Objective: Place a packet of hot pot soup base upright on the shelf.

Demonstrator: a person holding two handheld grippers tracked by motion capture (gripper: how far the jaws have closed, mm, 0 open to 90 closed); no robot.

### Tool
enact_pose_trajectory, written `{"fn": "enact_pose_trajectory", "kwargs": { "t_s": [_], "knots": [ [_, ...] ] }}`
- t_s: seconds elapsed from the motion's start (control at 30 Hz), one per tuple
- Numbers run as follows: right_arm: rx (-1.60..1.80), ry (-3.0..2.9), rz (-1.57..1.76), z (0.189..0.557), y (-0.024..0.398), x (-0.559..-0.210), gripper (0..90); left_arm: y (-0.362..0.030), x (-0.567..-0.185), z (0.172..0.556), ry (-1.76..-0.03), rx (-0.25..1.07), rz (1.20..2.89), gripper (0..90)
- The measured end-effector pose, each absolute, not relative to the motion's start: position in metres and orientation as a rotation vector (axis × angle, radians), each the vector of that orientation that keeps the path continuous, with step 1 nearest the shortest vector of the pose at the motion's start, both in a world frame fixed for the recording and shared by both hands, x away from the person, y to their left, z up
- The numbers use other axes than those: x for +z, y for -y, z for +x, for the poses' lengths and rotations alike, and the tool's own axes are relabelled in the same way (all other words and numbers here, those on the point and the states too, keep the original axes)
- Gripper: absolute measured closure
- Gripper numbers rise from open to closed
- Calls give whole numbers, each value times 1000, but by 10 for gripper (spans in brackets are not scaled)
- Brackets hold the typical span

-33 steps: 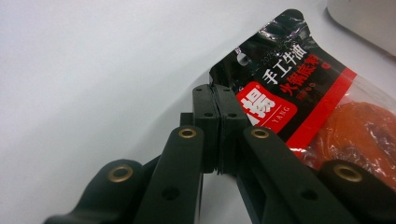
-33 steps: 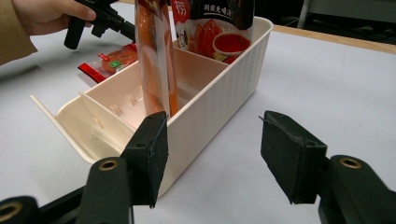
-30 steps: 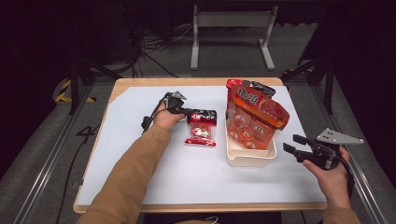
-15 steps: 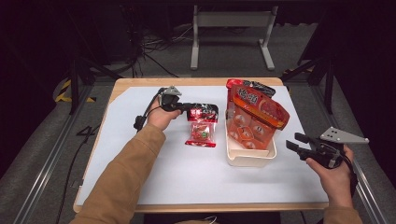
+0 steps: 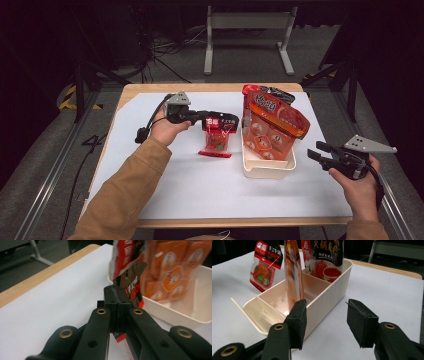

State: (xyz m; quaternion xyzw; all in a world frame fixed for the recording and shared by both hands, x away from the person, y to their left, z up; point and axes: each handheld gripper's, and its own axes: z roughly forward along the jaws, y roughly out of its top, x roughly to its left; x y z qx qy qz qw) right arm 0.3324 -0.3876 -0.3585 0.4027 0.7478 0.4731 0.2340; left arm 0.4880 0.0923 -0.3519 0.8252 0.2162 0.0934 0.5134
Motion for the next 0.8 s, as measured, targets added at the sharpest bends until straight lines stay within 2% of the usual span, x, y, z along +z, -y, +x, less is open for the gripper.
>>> {"fn": "enact_pose_trajectory", "kwargs": {
  "t_s": [0.53, 0.8],
  "knots": [
    [1297, -2063, 1121, 336, 387, -363, 508, -92, -327, 449, -381, 229, 1999, 900],
    [1291, -2074, 1132, 337, 387, -366, 508, -98, -313, 432, -360, 185, 1966, 900]
  ]
}}
